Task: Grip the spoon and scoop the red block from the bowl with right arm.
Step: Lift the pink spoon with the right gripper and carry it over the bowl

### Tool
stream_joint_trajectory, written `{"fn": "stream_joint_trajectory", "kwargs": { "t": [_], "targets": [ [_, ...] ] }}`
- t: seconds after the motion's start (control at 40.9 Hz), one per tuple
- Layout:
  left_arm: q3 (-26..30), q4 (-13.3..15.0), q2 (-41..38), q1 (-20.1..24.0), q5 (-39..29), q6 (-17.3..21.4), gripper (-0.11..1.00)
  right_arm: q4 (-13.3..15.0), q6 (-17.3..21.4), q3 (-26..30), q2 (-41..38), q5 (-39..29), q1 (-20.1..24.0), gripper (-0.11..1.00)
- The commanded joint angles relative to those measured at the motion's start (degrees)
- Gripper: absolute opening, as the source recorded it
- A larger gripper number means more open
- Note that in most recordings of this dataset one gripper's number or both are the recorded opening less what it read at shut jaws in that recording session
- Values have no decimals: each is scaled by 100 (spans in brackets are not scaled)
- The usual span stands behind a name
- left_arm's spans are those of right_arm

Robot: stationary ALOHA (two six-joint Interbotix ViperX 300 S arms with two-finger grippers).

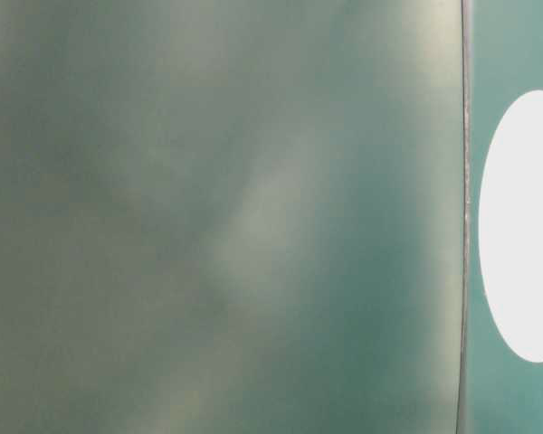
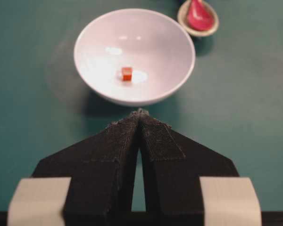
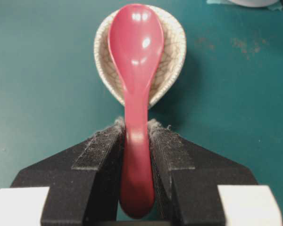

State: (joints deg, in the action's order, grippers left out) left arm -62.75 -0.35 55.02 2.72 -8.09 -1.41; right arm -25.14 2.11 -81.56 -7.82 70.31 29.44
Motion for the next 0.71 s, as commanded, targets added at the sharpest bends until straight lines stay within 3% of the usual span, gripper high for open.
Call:
{"fn": "stream_joint_trajectory", "kwargs": {
  "t": [0.0,0.294,0.685],
  "targets": [
    [132,-9,-35,0,18,9,0,0,-9,26,79,70,18,24],
    [132,-9,-44,9,-53,18,0,-26,-9,-88,712,-211,18,24],
    [105,-18,-35,18,-88,18,0,-26,-281,62,2259,-1749,-334,24]
  ]
}}
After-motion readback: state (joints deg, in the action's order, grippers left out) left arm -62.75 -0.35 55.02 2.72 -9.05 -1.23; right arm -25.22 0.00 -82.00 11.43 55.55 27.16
